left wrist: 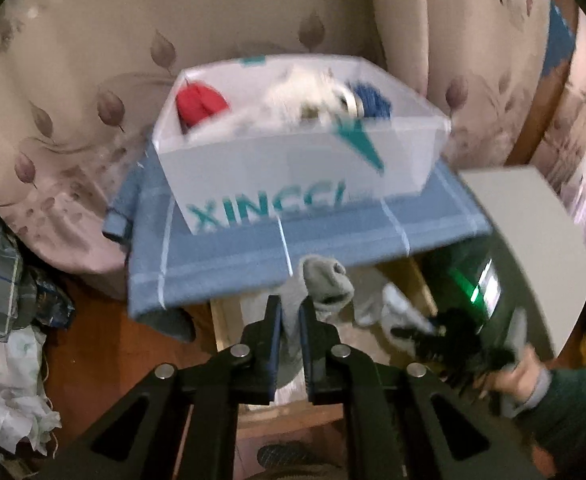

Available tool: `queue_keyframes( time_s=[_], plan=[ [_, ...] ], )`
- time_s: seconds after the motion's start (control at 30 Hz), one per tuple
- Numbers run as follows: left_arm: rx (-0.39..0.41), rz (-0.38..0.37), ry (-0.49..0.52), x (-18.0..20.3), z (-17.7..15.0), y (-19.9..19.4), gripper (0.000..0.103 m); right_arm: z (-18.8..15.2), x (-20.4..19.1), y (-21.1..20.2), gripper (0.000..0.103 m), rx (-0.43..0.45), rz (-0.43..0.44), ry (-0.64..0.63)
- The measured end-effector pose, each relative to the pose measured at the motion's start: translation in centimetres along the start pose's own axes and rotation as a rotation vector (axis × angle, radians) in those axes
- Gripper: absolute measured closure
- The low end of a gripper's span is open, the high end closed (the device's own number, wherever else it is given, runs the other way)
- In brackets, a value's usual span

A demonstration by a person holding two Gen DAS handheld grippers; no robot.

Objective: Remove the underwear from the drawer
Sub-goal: 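Carry the grey sock into the white box and open the left tool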

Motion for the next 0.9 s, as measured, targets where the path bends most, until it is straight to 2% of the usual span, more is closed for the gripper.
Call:
queue_keyframes(
  time_s=[0.27, 0.4, 0.53, 0.63, 0.77, 0.9],
  plan=[
    [0.16, 0.043, -0.012, -1.3, 10.4, -6.1, 0.095, 0.2, 0.2, -0.4, 0.08, 0.008, 0.012, 0.004],
    [0.212, 0.079, -0.01, -1.8, 15.1, -6.8, 0.095, 0.1, 0.0, -0.4, 0.08, 0.011, 0.016, 0.002],
    [0.231, 0.155, -0.003, -2.7, 18.0, -4.7, 0.095, 0.1, -0.1, -0.4, 0.08, 0.015, 0.024, 0.004],
    [0.224, 0.192, -0.004, -3.7, 18.8, -2.3, 0.095, 0.2, -0.1, -0.5, 0.08, 0.016, 0.035, 0.01],
    [0.168, 0.215, -0.056, -5.6, 18.6, 2.2, 0.095, 0.2, -0.3, -0.5, 0.08, 0.013, 0.045, 0.007],
    [0.125, 0.219, -0.067, -6.3, 17.6, 6.1, 0.095, 0.2, -0.5, -0.4, 0.08, 0.009, 0.051, 0.006]
  ],
)
Point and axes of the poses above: each gripper's, at about its wrist camera, not at the fingertips, and y roughly the way its jaws point, x to its right, z to its top, the point moved 10 cm from there along y, roughly the way its jaws point, and after that the axes turned 2 degrees about z, right-handed, at the moved point
